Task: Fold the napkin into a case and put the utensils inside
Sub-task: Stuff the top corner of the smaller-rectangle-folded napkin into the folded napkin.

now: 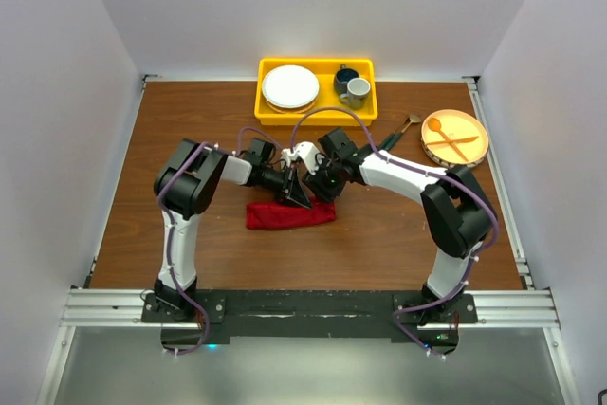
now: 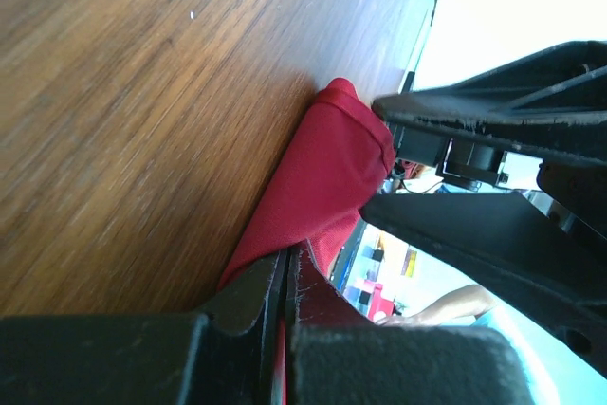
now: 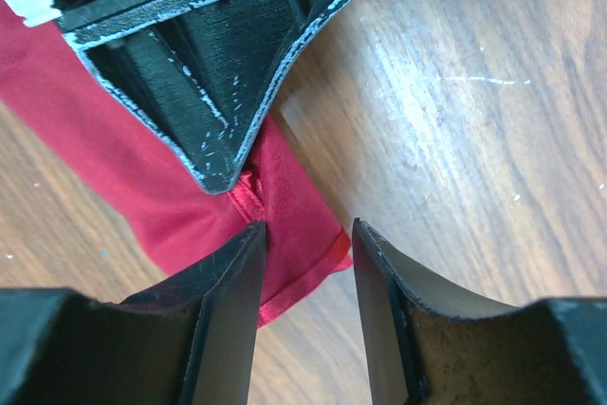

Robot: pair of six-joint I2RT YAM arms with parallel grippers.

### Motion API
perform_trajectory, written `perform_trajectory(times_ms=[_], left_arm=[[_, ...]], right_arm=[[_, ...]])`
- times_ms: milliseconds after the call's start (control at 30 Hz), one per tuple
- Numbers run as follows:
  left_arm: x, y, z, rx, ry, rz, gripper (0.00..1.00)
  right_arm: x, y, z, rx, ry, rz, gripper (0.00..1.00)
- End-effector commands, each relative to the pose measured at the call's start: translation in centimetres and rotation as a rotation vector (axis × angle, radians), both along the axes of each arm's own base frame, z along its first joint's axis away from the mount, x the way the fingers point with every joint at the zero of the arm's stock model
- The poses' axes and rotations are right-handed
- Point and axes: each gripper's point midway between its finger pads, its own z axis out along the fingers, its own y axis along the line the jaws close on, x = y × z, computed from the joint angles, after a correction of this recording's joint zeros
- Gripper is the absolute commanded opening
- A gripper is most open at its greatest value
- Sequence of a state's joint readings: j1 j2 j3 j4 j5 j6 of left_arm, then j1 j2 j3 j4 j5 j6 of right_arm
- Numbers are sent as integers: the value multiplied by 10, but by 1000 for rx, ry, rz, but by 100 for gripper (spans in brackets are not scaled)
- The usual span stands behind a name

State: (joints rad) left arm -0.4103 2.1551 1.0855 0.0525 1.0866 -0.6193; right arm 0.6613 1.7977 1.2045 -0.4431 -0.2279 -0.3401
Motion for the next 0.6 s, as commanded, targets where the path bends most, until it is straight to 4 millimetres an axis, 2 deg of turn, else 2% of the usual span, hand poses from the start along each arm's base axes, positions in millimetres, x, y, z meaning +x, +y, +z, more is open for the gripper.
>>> perform_trajectory(times_ms=[0, 167, 233, 467, 567], left_arm=[[4, 21, -56, 198, 16, 81, 0], [4, 22, -58, 201, 21, 82, 0], [4, 22, -58, 200, 21, 83, 0], [0, 26, -61, 217, 53, 84, 0], [1, 26, -61, 219, 48, 84, 0]], right_arm=[[6, -1, -10, -33, -53, 42, 45], [3, 1, -12, -22, -47, 60, 45], [0, 1, -10, -22, -41, 64, 48], [-6, 4, 11, 17, -64, 97, 54], [-10, 5, 13, 14, -56, 120, 60]])
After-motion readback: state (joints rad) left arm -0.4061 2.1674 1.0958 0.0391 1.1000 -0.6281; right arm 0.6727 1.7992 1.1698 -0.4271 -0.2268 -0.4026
